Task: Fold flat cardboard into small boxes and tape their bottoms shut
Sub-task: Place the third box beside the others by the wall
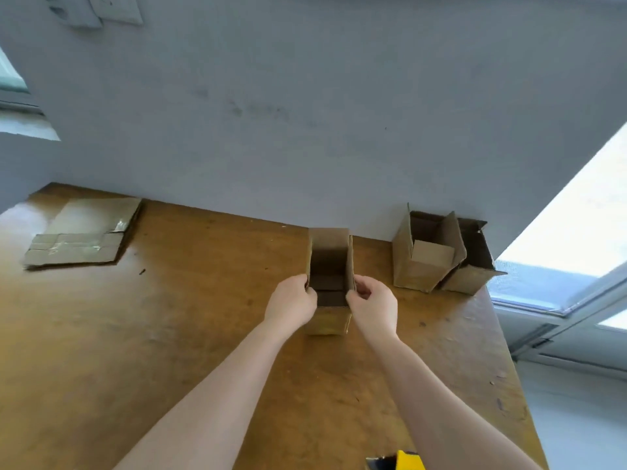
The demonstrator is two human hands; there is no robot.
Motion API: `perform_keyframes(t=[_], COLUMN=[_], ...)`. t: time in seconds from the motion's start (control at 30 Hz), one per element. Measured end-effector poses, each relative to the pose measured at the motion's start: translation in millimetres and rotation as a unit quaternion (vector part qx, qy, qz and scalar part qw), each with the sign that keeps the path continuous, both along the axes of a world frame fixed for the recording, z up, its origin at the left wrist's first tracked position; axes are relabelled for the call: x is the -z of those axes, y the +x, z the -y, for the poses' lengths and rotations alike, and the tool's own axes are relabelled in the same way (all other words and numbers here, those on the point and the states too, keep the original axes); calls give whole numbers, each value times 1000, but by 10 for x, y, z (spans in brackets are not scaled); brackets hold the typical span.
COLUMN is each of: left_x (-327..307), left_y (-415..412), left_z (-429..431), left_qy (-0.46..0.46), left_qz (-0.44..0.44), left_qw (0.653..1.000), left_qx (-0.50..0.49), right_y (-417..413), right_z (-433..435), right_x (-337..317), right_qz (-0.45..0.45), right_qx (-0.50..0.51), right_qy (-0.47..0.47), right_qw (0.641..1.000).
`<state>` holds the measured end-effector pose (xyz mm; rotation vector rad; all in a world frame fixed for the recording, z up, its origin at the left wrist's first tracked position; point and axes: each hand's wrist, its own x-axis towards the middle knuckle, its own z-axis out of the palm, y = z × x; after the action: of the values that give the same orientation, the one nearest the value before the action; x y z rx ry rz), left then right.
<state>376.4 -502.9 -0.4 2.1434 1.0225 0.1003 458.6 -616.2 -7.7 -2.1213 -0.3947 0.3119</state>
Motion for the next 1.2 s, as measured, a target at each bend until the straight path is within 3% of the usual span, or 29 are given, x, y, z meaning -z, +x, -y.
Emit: perform_keyframes(t=[0.23,0.5,1.2], left_x=[-17,-50,144], left_y=[587,1198,1651], left_z=[-299,-441,-455], left_qy=[0,-18,-10], left_qz=[54,63,11], left_qw=[996,992,986], left_qx=[75,106,164], right_y=[375,858,1227], right_z=[-185,-302,-370], right_x=[-93,-225,-149], right_qz=[15,49,152], right_qx=[99,143,34], right_qy=[-7,-30,-242], right_qw=[995,988,958])
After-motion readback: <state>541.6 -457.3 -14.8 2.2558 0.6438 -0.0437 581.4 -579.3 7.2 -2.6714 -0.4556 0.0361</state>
